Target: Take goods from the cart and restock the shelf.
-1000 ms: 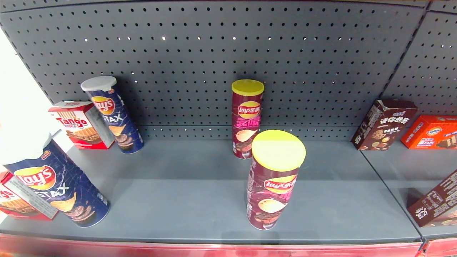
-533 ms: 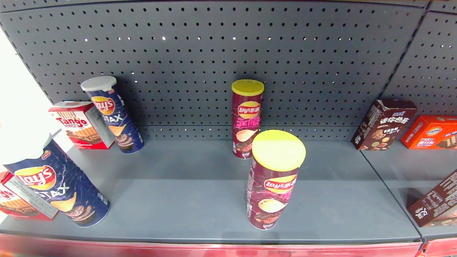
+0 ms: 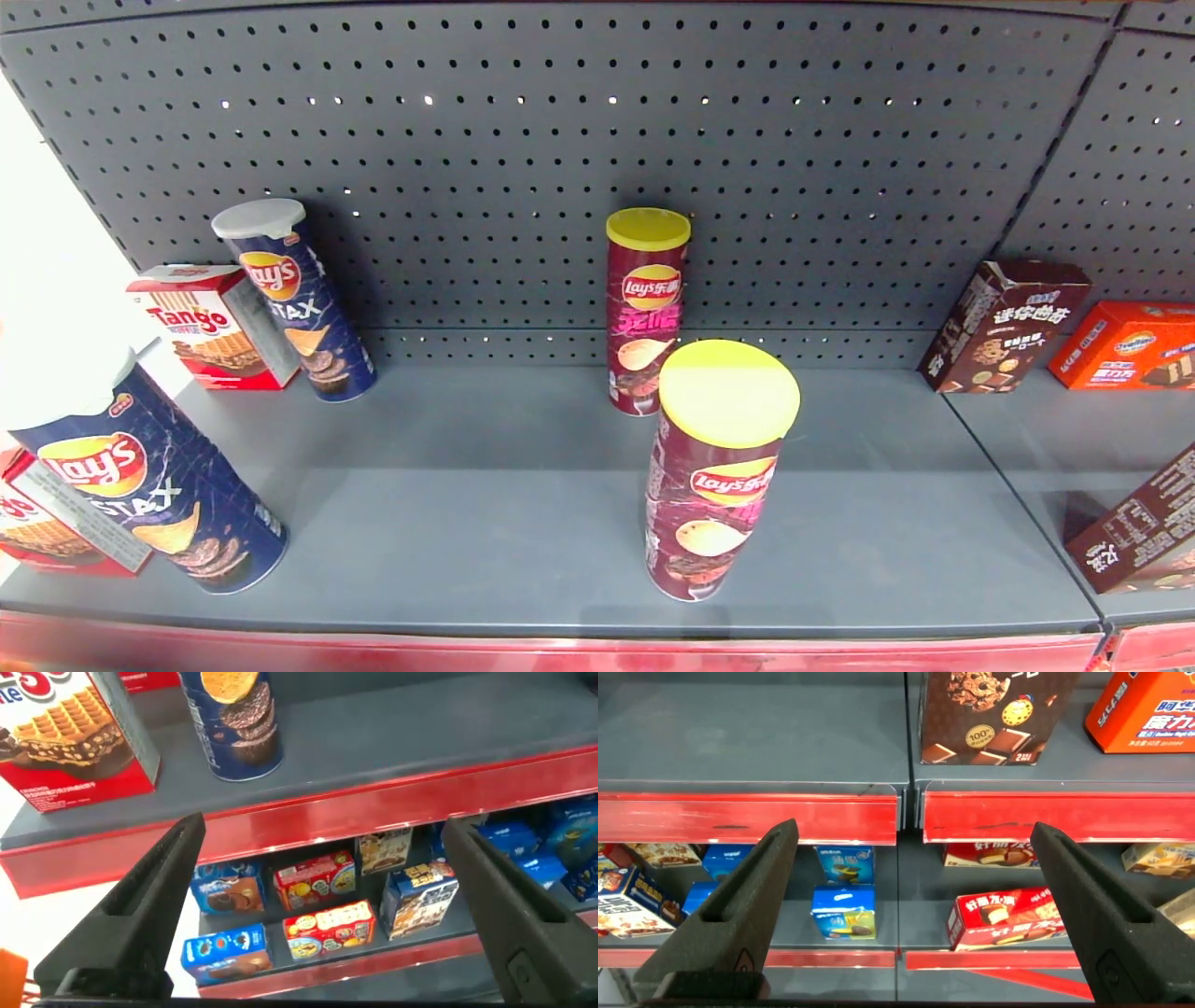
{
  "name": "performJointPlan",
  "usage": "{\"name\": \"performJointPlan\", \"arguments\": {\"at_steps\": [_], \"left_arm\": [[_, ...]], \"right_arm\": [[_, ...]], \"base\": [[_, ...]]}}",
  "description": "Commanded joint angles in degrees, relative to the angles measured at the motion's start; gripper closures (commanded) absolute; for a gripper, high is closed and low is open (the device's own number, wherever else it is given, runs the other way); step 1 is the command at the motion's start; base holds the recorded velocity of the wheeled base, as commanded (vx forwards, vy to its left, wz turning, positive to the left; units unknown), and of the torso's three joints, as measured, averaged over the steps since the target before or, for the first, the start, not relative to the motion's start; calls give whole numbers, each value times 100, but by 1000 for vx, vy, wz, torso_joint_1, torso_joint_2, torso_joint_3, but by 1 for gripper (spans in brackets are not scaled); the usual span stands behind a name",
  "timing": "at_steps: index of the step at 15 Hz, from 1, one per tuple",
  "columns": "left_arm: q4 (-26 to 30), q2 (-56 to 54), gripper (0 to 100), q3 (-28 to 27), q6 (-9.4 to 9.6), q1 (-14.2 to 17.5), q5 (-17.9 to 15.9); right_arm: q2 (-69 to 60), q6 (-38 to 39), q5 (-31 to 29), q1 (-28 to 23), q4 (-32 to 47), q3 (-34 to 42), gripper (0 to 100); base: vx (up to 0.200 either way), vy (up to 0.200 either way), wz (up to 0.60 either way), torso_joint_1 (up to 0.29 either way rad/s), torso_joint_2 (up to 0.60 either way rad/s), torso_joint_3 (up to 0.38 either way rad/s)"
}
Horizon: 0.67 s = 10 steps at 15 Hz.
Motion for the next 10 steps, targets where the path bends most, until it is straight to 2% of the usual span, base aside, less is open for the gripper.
{"name": "performJointPlan", "arguments": {"at_steps": [1, 2, 4, 5, 6, 8, 9, 10], "left_arm": [[0, 11, 0, 0, -6, 2, 3], [0, 11, 0, 0, -23, 2, 12], [-9, 11, 0, 0, -23, 2, 328], [-9, 11, 0, 0, -32, 2, 592], [-9, 11, 0, 0, -58, 2, 601], [-9, 11, 0, 0, -32, 2, 592], [-9, 11, 0, 0, -6, 2, 583], [-18, 11, 0, 0, 12, 2, 574]], "right_arm": [[8, -2, 2, -1, 0, 0, 0], [8, -11, 11, -1, 9, 0, 0], [8, -11, 11, -1, 9, 0, 0], [-9, -2, 11, 17, 9, 0, 0], [35, -2, -7, 122, 18, 0, 0], [52, 77, -86, 8, 9, 0, 0], [333, 95, -42, 17, 0, -193, 0], [1107, 156, -42, -10, -9, -1213, 0]], "base": [[0, 0, 0, 0, 0, 0], [0, 0, 0, 0, 0, 0], [0, 0, 0, 0, 0, 0], [0, 0, 0, 0, 0, 0], [0, 0, 0, 0, 0, 0], [0, 0, 0, 0, 0, 0], [0, 0, 0, 0, 0, 0], [0, 0, 0, 0, 0, 0]]}}
